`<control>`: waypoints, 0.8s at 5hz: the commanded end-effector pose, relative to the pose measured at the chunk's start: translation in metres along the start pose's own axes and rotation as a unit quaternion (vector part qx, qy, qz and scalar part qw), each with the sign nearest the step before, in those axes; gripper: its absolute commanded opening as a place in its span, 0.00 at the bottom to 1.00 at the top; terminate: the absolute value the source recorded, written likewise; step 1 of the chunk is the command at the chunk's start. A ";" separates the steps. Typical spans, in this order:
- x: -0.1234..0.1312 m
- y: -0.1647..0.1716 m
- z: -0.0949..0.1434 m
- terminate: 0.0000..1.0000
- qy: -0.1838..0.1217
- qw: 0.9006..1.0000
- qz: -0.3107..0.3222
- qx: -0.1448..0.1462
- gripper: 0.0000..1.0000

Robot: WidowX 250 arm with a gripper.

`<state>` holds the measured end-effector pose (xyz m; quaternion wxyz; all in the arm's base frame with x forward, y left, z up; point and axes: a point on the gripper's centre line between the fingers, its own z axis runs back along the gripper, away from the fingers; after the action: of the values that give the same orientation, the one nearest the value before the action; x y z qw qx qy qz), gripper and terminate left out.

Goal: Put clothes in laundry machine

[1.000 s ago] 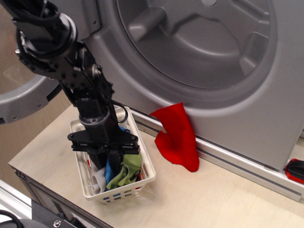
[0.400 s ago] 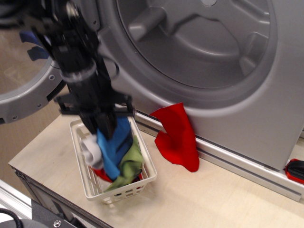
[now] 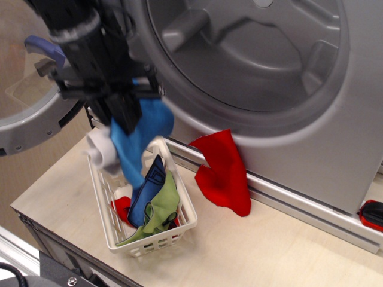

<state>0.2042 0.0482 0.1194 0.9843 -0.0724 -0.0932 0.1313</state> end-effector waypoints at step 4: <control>0.088 -0.072 -0.005 0.00 -0.149 0.982 -0.099 -0.058 0.00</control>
<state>0.3031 0.0009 0.1237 0.9674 -0.1026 -0.2284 0.0382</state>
